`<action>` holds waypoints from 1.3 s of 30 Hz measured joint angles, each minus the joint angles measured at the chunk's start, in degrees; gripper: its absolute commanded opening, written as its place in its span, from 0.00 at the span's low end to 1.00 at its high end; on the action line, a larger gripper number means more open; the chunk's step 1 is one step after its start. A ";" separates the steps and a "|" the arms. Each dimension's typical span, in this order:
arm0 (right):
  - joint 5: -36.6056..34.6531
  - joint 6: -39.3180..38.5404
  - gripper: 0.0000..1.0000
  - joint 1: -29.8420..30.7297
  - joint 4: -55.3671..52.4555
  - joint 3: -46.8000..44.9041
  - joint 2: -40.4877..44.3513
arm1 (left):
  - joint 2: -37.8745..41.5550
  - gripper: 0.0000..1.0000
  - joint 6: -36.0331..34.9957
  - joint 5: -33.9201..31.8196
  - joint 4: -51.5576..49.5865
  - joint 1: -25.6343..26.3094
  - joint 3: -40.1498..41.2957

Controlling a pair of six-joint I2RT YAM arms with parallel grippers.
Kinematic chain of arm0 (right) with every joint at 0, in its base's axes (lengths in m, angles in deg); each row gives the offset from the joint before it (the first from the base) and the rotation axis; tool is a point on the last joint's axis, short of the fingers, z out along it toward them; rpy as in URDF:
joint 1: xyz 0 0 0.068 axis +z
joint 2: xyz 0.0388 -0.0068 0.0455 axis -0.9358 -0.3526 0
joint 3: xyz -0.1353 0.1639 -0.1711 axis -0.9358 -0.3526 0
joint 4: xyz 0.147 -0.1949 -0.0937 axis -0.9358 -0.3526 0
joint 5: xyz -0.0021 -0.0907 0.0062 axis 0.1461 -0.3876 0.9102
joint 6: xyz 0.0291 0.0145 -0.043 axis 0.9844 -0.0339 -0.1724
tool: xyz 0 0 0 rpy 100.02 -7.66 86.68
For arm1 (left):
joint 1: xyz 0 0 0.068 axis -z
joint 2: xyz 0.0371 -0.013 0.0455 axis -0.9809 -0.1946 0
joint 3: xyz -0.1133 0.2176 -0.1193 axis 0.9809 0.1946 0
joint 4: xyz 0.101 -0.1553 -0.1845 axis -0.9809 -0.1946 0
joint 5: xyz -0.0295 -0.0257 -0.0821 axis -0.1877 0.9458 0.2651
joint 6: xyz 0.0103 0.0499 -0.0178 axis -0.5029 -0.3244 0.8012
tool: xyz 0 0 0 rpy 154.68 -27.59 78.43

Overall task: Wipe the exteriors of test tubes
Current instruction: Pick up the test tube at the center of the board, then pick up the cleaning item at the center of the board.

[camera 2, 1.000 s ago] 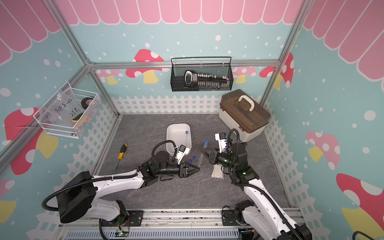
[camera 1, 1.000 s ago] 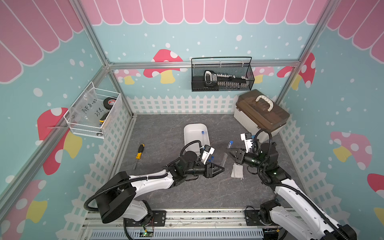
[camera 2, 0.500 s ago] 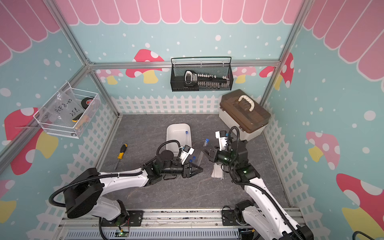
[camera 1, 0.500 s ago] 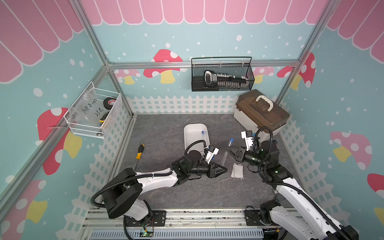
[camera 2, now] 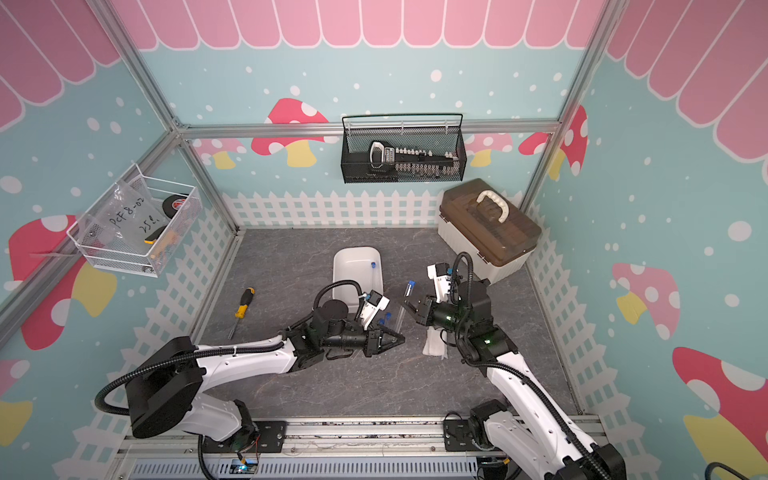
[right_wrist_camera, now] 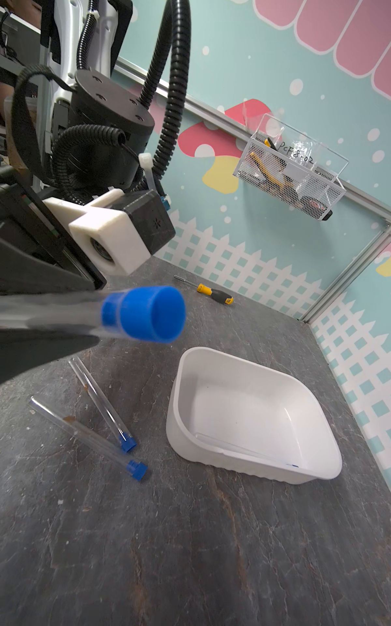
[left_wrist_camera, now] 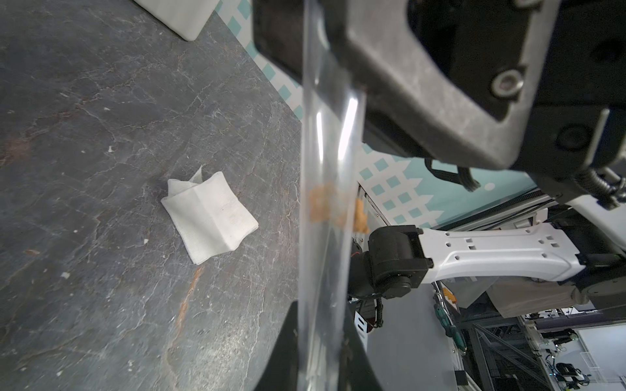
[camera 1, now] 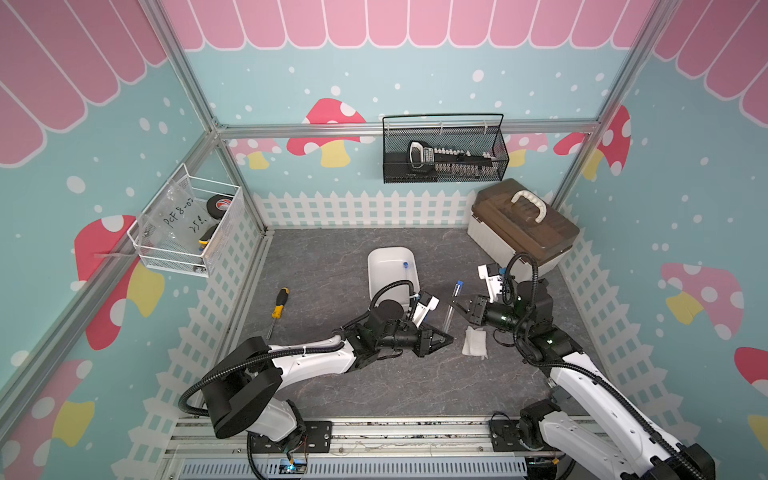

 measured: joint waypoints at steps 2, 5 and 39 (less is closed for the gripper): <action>-0.09 -0.04 0.14 0.17 0.00 0.13 -0.17 | 0.00 0.06 0.00 -0.04 0.00 0.00 0.00; -0.55 -0.35 0.32 0.33 -0.04 0.13 -0.17 | 0.00 0.06 0.22 -0.50 0.33 0.07 0.11; -41.05 -3.65 0.40 0.74 -38.66 0.55 -4.66 | 8.15 0.06 4.15 -7.96 2.99 -2.82 9.84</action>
